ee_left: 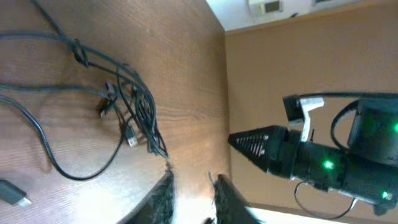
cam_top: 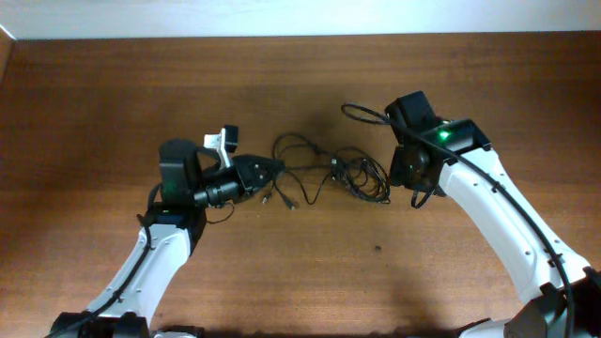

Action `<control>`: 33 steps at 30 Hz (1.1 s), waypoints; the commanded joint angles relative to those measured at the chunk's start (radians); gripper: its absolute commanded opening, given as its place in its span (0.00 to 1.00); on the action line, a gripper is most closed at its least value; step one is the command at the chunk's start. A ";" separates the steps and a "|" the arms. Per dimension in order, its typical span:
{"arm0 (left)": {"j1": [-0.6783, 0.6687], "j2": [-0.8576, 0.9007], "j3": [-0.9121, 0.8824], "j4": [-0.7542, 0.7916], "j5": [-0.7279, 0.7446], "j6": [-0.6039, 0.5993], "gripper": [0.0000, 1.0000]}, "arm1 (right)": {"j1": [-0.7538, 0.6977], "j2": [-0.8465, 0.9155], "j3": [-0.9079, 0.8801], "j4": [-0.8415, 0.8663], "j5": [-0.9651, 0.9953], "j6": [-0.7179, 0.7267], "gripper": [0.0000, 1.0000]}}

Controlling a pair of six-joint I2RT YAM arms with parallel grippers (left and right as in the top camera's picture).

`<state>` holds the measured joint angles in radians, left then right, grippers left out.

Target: Untangle cables

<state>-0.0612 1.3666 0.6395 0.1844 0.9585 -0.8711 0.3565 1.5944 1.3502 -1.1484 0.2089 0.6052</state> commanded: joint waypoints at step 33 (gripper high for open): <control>-0.359 -0.483 0.082 -0.528 -0.851 -0.384 0.00 | -0.089 -0.382 -0.021 -0.180 -0.520 -0.074 0.97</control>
<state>-0.4294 1.0157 0.7219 -0.2523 0.2699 -1.1446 0.2707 1.1290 1.3300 -1.3403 -0.1963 0.5285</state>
